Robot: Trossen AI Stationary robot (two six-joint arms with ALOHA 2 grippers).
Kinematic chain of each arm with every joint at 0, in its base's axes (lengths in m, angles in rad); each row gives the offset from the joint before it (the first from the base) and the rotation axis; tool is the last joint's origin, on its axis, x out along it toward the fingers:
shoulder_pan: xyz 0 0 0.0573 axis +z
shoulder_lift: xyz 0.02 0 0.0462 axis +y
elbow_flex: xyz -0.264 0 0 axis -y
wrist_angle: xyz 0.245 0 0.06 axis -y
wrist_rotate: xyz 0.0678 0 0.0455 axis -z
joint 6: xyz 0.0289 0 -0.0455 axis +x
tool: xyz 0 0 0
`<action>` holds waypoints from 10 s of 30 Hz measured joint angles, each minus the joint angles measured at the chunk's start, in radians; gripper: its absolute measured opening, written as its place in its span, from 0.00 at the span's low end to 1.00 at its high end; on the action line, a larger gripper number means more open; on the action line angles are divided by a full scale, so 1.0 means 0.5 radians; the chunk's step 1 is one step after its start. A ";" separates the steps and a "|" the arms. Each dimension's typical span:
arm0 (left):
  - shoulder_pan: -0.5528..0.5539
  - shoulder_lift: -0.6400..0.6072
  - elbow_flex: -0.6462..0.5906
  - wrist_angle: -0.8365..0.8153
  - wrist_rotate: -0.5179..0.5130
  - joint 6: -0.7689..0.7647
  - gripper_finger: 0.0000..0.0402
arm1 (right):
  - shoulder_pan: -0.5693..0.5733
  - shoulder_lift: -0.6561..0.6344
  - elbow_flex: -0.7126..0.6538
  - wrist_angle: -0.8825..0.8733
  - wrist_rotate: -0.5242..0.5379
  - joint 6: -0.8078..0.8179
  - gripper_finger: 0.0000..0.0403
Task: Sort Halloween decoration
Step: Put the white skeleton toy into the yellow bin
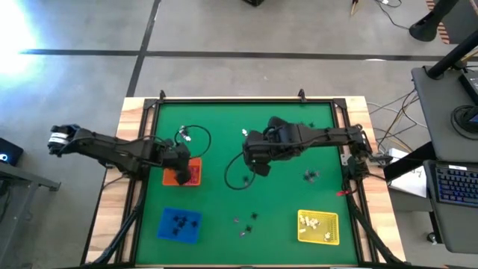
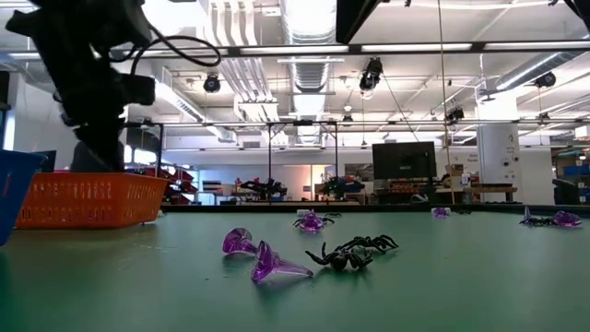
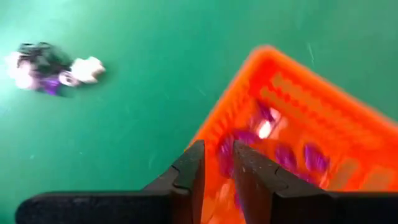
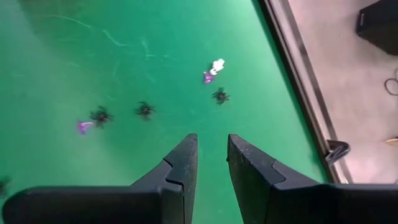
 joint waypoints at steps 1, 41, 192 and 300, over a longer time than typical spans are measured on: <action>0.036 0.000 0.025 0.002 -0.011 -0.047 0.16 | -0.016 0.000 0.000 0.001 0.000 -0.020 0.20; 1.557 0.790 0.658 -0.115 0.284 0.441 0.17 | -0.251 0.000 0.000 0.102 0.002 -0.659 0.20; 1.420 1.136 0.873 -0.602 0.391 1.078 0.29 | -0.188 0.000 0.000 0.182 -0.217 -0.375 0.20; 0.042 0.560 0.777 1.299 0.805 1.099 0.00 | 0.936 -0.188 -0.933 0.859 0.634 2.106 0.13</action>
